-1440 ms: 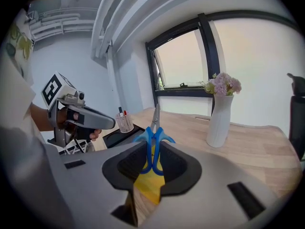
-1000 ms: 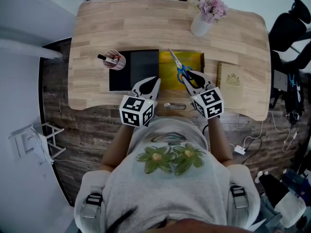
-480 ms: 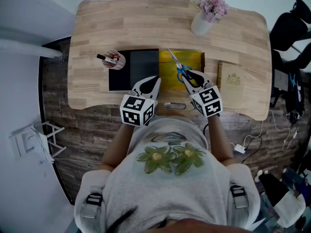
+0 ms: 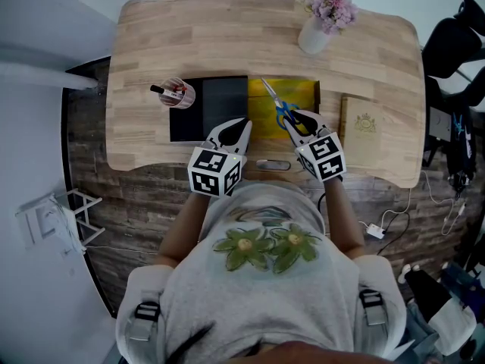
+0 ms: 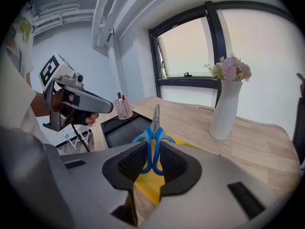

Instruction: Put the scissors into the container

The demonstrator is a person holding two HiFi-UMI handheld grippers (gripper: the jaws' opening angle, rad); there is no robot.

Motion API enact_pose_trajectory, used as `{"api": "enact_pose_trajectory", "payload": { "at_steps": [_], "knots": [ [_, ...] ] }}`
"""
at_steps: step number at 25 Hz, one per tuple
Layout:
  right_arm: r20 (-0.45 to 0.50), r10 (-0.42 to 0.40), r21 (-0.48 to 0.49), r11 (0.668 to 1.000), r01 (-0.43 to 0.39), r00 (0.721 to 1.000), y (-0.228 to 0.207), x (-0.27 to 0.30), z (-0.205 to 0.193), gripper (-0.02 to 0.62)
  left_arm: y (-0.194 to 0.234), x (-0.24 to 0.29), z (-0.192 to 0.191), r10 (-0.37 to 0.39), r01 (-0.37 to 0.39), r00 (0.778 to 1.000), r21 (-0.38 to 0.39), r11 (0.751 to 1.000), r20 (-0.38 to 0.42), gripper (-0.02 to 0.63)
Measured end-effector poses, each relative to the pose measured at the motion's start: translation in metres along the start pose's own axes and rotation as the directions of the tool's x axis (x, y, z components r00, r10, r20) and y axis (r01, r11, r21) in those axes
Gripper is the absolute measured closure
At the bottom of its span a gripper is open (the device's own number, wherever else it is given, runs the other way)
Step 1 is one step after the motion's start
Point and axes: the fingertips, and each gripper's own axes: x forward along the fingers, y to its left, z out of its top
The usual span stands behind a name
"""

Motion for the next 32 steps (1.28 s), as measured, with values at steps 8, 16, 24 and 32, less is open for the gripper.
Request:
{"api": "enact_pose_trajectory", "payload": {
  "at_steps": [8, 16, 24, 32],
  "knots": [
    [-0.025, 0.008, -0.011, 1.0, -0.008, 1.0, 0.0, 0.004, -0.006, 0.511, 0.0, 0.001, -0.001, 0.002, -0.002, 1.0, 0.001, 1.0, -0.006, 0.6],
    [-0.047, 0.012, -0.016, 1.0, -0.013, 0.999, -0.002, 0.01, -0.011, 0.511, 0.001, 0.003, 0.0, -0.003, 0.003, 1.0, 0.0, 1.0, -0.011, 0.6],
    [-0.06, 0.013, -0.014, 1.0, -0.014, 0.998, -0.005, 0.012, -0.014, 0.511, 0.001, 0.005, -0.001, -0.006, 0.006, 1.0, 0.002, 1.0, -0.016, 0.6],
    [-0.085, 0.017, -0.029, 0.999, -0.019, 0.996, -0.006, 0.018, -0.019, 0.511, 0.003, 0.006, -0.001, -0.004, 0.004, 1.0, 0.0, 1.0, -0.02, 0.6]
  ]
}}
